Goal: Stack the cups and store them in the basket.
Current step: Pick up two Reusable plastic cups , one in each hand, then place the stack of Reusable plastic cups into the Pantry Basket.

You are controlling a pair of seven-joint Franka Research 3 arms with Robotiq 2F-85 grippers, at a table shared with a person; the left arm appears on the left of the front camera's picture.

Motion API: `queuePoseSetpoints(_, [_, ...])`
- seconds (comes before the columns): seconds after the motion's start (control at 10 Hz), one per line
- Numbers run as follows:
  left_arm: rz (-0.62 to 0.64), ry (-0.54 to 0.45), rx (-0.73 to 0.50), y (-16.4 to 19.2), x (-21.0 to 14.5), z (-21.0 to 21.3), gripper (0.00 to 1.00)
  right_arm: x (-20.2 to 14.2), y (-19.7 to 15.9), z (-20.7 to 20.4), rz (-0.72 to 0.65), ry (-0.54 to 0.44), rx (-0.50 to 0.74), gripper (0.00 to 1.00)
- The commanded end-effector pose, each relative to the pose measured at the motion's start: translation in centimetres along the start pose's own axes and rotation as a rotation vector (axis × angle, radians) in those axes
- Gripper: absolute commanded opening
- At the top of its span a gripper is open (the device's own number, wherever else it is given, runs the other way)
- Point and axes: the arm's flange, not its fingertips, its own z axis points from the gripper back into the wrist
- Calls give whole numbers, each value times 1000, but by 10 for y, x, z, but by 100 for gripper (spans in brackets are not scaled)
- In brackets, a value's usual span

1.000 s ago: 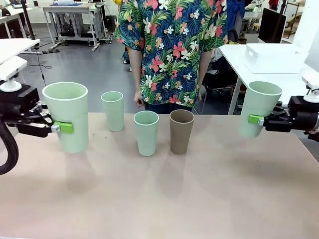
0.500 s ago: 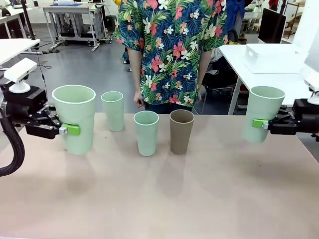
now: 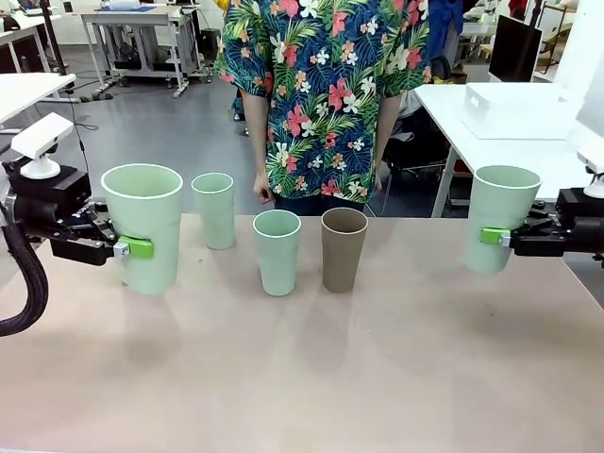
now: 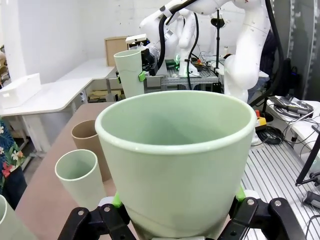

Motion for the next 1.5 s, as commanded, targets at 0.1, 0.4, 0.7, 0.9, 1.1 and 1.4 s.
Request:
queuePoseSetpoints(0.1, [-2,-1,2,0,1,0,86,1,0,0,5,-2,-1,85])
queuePoseSetpoints(0.4, [0,0,0,0,0,0,86,1,0,0,5,-2,-1,85])
queuePoseSetpoints(0.7, [25,-106,39,0,-41,41,86,1,0,0,5,-2,-1,85])
queuePoseSetpoints(0.9, [-26,-118,14,-5,-37,38,86,1,0,0,5,-2,-1,85])
queuePoseSetpoints(1.1, [38,-88,57,2,-42,40,86,1,0,0,5,-2,-1,85])
queuePoseSetpoints(1.4, [38,-88,57,2,-42,40,86,1,0,0,5,-2,-1,85])
